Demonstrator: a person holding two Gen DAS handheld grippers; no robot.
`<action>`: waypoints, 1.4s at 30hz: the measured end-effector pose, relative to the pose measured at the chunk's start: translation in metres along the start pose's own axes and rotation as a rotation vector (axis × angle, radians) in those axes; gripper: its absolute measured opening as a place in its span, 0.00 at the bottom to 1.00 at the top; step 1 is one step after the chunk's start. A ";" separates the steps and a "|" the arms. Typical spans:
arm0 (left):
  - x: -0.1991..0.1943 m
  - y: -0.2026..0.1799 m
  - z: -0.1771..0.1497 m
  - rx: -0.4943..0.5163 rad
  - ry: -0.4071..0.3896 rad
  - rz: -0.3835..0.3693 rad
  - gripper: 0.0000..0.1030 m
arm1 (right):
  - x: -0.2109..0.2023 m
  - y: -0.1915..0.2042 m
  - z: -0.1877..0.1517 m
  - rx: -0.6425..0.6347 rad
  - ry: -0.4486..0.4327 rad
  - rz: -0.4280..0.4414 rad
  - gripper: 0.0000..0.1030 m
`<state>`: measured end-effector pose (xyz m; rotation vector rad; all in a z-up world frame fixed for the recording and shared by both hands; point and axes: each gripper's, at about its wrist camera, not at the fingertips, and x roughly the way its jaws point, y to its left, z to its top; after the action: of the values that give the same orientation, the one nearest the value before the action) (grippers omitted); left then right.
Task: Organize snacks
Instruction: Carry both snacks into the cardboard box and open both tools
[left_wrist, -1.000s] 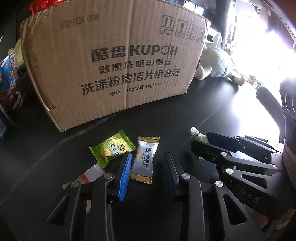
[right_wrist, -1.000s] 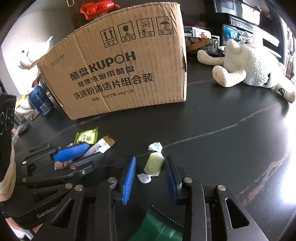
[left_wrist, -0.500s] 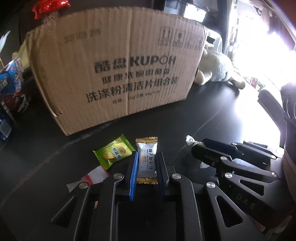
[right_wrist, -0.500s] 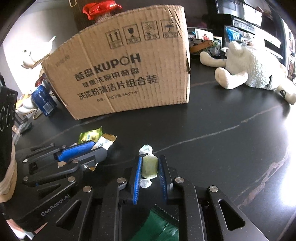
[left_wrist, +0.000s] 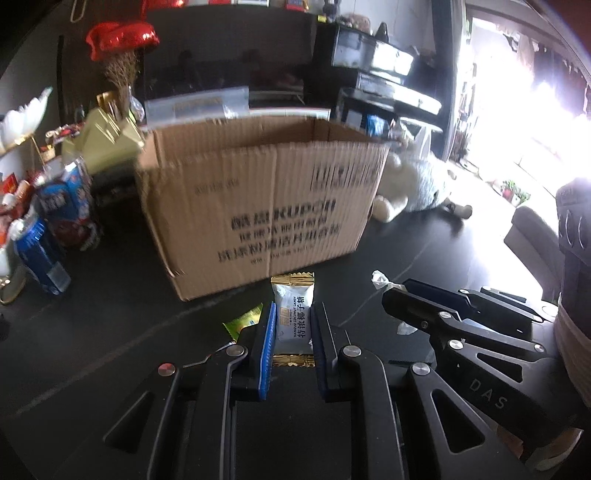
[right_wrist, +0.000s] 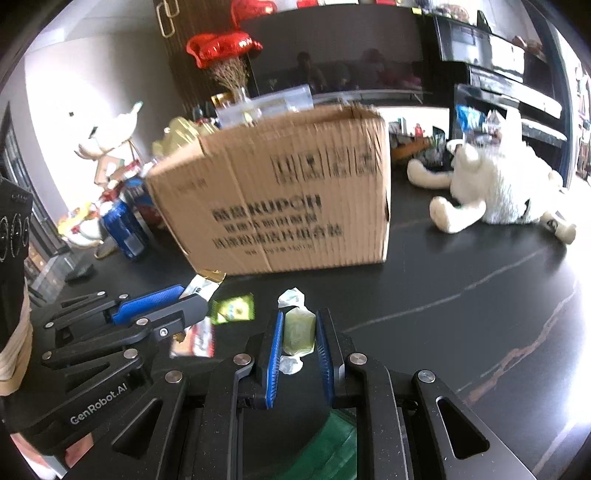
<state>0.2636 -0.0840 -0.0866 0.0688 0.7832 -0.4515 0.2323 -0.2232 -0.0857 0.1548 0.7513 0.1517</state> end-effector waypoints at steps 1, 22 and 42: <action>-0.007 0.000 0.001 0.002 -0.012 0.005 0.19 | -0.005 0.000 0.001 -0.001 -0.010 0.004 0.19; -0.093 -0.001 0.054 0.053 -0.226 0.067 0.19 | -0.062 0.029 0.061 -0.058 -0.175 0.076 0.19; -0.088 0.023 0.110 0.035 -0.256 0.106 0.19 | -0.053 0.043 0.130 -0.160 -0.229 0.056 0.19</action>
<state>0.2919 -0.0555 0.0502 0.0833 0.5175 -0.3646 0.2801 -0.2028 0.0514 0.0398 0.5049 0.2419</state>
